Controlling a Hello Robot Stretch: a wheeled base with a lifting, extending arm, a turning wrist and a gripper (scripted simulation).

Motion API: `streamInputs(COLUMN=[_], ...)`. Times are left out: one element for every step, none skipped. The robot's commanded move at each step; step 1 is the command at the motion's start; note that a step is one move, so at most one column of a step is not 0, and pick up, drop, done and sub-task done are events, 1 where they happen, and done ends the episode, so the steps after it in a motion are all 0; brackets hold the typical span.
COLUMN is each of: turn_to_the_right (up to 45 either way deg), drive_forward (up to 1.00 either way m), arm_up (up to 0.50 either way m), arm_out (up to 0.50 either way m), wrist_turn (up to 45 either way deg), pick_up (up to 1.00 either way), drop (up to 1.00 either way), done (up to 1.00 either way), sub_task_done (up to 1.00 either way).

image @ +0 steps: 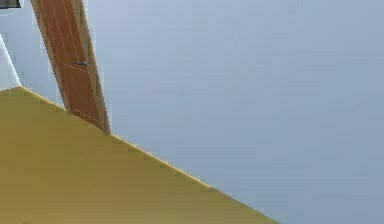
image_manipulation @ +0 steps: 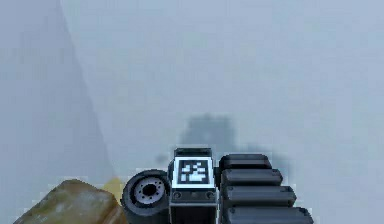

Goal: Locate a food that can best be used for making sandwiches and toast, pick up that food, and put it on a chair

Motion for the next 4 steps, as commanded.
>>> streamInputs(turn_to_the_right=[-9.0, 0.0, -12.0, 0.0], drive_forward=[0.00, 0.80, 0.00, 0.35], arm_up=[0.00, 0.00, 0.00, 0.00], arm_out=[0.00, 0.00, 0.00, 0.00], wrist_turn=[0.0, 0.0, 0.0, 0.0], pick_up=[0.00, 0.00, 0.00, 0.00], drop=[0.00, 0.00, 0.00, 0.00], done=[0.00, 0.00, 0.00, 0.00], sub_task_done=[0.00, 0.00, 0.00, 0.00])
